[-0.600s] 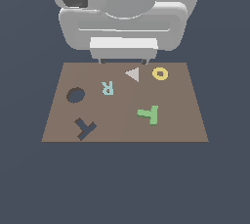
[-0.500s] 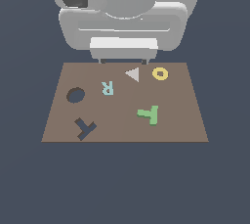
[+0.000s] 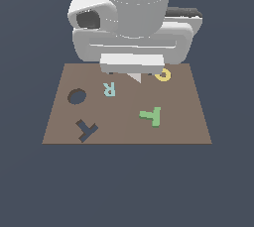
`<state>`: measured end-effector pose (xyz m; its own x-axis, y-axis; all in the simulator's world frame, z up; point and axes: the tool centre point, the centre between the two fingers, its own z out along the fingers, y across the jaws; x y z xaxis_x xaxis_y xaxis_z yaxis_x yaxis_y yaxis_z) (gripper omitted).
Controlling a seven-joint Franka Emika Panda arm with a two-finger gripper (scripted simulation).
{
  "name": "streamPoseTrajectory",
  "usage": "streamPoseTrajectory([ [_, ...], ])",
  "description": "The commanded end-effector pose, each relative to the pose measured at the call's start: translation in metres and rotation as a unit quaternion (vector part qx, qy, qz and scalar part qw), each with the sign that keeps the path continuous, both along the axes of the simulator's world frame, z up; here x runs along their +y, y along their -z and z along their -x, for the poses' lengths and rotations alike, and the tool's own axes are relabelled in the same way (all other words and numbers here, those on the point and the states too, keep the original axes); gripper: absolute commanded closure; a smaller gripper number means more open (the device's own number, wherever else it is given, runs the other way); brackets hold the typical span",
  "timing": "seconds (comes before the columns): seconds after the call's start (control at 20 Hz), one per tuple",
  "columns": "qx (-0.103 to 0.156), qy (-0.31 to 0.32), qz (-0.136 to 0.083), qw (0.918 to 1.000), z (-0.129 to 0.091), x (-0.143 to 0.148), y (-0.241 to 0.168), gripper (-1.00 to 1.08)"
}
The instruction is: Insert a designated object into the corresponding slot on a board.
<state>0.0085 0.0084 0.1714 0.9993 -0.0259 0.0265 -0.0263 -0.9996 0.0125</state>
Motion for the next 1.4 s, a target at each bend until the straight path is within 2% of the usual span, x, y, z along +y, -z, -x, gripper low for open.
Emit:
streamPoseTrajectory([
  [0.0, 0.002, 0.007, -0.001, 1.0000, -0.005, 0.006, 0.012, -0.92],
  [0.7, 0.010, 0.061, -0.006, 0.9981, -0.047, 0.049, 0.099, -0.92],
  [1.05, 0.012, 0.073, -0.007, 0.9972, -0.059, 0.058, 0.118, -0.92],
  [1.35, 0.013, 0.075, -0.007, 0.9971, -0.060, 0.060, 0.121, -0.92],
])
